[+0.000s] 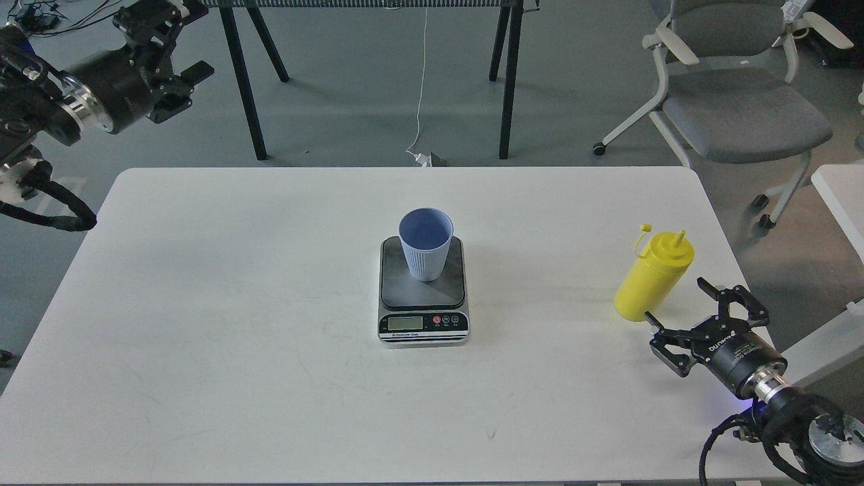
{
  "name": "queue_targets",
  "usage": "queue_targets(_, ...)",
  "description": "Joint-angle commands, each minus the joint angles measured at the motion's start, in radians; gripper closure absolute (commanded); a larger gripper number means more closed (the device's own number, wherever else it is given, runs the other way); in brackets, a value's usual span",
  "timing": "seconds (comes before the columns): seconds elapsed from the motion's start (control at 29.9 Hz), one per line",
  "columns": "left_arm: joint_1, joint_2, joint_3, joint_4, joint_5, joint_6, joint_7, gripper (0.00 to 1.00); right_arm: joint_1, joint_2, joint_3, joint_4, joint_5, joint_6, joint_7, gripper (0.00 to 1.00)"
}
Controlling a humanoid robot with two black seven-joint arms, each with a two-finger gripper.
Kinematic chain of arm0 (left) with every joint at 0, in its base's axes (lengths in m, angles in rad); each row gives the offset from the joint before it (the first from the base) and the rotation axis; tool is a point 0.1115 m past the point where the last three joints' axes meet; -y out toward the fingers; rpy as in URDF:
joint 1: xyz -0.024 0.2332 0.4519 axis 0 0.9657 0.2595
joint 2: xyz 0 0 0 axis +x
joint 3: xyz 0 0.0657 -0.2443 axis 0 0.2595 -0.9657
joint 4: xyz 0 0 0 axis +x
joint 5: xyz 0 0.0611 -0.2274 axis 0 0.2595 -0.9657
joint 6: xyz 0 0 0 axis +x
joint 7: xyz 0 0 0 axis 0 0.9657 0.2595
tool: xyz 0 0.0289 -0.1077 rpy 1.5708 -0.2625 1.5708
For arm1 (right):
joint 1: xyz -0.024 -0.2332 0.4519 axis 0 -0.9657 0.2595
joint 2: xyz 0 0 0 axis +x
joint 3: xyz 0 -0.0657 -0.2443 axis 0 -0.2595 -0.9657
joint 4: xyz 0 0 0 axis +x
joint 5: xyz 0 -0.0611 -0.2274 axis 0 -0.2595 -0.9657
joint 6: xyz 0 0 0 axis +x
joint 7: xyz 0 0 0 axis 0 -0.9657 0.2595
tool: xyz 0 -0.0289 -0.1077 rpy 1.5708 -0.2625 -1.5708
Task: Pour seasoning into cup on scale with both arms
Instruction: 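Move the right gripper toward the yellow squeeze bottle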
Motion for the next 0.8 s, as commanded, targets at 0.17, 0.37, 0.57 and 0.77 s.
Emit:
queue_targets(0.17,0.000,0.000,-0.002,0.000,0.000,0.000,0.000,0.01,0.053,0.046,-0.032,-0.060,-0.005,0.000,0.000,0.01)
queue_targets(0.37,0.000,0.003,0.000,-0.002,0.000,0.000,0.000,0.01,0.064,0.074,-0.032,-0.068,-0.005,0.000,0.000,0.01)
queue_targets(0.57,0.002,0.003,0.000,-0.002,0.000,0.000,0.000,0.01,0.085,0.080,-0.031,-0.082,-0.005,0.000,0.002,0.01)
queue_targets(0.77,0.002,0.003,0.000,-0.002,0.000,0.000,0.000,0.01,0.107,0.080,-0.023,-0.085,-0.005,0.000,0.002,0.01)
